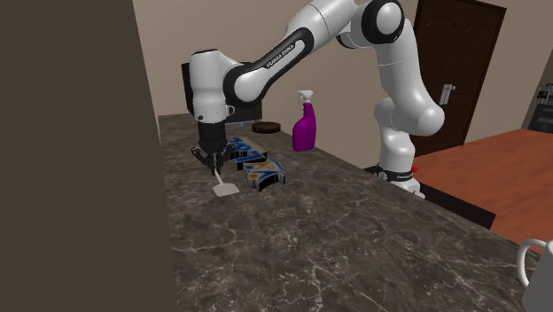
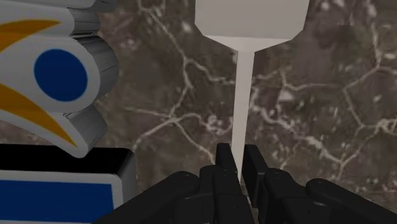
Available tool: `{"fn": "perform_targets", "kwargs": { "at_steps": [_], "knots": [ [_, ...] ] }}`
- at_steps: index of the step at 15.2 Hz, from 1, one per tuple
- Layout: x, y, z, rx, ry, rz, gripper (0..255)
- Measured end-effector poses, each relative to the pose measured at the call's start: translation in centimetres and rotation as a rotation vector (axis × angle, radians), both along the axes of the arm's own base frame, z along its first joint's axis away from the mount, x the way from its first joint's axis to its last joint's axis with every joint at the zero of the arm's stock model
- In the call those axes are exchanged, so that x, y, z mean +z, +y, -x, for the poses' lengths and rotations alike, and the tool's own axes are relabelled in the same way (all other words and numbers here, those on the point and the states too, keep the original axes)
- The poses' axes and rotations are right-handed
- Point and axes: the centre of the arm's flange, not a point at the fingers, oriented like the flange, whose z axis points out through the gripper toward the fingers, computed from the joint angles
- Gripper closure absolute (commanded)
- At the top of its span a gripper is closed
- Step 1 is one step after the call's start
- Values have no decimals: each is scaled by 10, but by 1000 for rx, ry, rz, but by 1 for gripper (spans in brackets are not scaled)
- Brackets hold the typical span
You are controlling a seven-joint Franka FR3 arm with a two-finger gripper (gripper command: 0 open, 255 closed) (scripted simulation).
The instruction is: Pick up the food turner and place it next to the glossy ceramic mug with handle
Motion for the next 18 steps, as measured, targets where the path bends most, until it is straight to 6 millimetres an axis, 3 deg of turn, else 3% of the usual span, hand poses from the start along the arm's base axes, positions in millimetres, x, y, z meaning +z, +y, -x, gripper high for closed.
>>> {"fn": "perform_targets", "kwargs": {
  "at_steps": [18],
  "knots": [
    [92,1,2,0,0,0,255]
  ]
}}
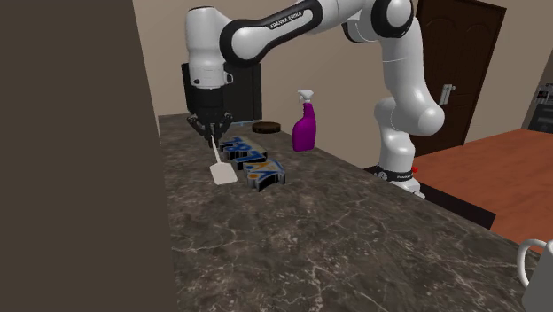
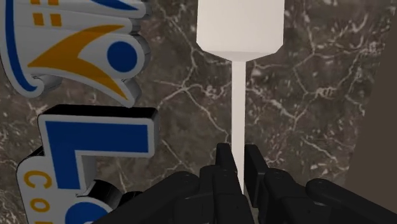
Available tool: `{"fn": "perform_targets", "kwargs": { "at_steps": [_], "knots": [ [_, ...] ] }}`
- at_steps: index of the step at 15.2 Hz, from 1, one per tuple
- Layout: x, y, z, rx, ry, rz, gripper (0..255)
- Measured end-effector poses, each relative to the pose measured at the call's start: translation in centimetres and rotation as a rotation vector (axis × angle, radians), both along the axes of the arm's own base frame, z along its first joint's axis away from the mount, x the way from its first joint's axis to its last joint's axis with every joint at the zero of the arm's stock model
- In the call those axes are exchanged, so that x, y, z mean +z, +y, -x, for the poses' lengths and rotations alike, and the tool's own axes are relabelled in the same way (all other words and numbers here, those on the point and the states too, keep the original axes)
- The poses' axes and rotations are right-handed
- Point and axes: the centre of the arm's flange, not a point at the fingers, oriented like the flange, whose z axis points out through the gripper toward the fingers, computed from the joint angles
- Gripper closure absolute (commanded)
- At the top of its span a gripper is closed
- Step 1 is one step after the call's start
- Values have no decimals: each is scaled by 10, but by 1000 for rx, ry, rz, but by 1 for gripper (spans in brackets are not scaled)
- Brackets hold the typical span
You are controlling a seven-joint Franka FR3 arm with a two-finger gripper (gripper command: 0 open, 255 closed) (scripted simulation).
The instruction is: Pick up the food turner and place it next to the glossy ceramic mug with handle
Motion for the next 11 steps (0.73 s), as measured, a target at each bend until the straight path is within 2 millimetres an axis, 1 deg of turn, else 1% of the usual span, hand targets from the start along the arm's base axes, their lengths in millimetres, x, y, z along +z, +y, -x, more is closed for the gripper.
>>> {"fn": "perform_targets", "kwargs": {
  "at_steps": [11],
  "knots": [
    [58,-1,-1,0,0,0,255]
  ]
}}
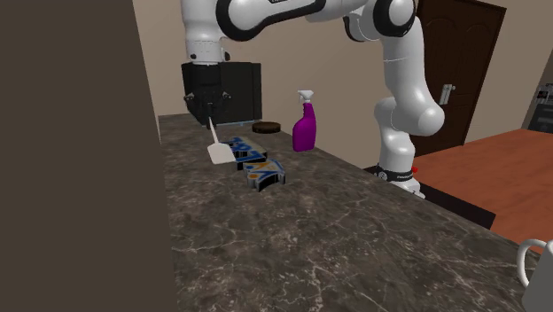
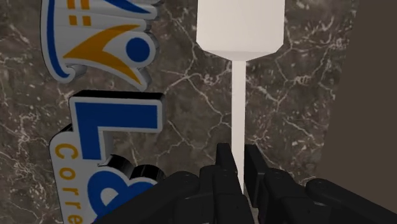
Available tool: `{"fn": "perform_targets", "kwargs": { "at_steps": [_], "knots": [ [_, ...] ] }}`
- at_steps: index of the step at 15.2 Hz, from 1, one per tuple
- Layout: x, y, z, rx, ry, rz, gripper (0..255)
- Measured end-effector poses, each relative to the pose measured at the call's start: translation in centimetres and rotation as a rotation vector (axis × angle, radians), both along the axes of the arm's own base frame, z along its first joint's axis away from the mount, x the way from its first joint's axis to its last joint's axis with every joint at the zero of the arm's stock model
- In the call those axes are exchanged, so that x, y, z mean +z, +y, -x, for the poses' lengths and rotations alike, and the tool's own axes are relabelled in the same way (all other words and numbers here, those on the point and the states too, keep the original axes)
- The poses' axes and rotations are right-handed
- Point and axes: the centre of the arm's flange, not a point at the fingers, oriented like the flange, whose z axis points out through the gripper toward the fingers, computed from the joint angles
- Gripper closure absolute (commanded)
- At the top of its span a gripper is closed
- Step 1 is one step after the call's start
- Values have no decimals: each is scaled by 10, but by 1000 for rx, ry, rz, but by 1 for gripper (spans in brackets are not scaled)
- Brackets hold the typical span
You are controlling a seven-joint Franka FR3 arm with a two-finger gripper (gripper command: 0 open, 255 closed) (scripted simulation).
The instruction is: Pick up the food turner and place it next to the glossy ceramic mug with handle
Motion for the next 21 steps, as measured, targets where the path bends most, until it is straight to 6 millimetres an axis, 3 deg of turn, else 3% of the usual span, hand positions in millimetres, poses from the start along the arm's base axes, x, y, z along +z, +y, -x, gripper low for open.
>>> {"fn": "perform_targets", "kwargs": {
  "at_steps": [3,5,21],
  "knots": [
    [15,-1,0,0,0,0,255],
    [19,11,8,0,0,0,255],
    [22,179,132,2,0,-1,255]
  ]
}}
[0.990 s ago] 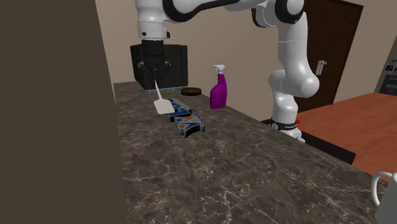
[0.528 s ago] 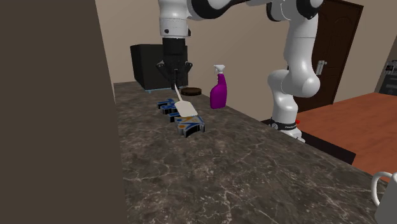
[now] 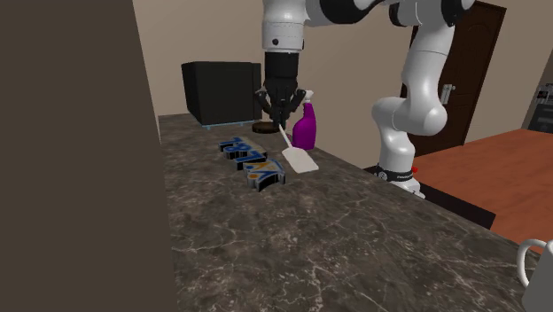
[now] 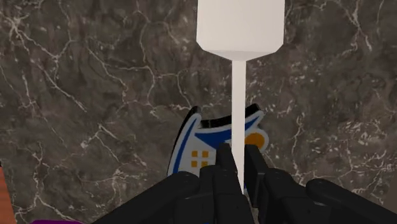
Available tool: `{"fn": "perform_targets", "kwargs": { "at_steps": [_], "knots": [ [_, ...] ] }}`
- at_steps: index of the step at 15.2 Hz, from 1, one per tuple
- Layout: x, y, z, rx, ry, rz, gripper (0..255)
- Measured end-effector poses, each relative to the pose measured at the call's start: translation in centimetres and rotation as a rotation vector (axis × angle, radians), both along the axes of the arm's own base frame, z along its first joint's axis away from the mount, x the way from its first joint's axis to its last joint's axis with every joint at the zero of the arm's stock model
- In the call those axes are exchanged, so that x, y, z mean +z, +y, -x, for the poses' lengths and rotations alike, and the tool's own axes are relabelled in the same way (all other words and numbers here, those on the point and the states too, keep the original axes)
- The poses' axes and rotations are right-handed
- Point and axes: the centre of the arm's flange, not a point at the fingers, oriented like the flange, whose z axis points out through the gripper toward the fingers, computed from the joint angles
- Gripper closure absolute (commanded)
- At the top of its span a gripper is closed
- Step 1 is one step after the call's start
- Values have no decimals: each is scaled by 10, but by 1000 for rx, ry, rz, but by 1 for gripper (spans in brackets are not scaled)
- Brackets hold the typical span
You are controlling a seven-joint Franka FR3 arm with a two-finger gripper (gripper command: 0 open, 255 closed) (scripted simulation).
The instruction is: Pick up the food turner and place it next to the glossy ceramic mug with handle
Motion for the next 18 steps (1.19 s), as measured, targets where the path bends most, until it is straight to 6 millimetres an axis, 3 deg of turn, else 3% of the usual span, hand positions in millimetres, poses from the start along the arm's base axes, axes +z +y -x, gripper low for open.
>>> {"fn": "perform_targets", "kwargs": {
  "at_steps": [18],
  "knots": [
    [-5,189,144,0,0,0,255]
  ]
}}
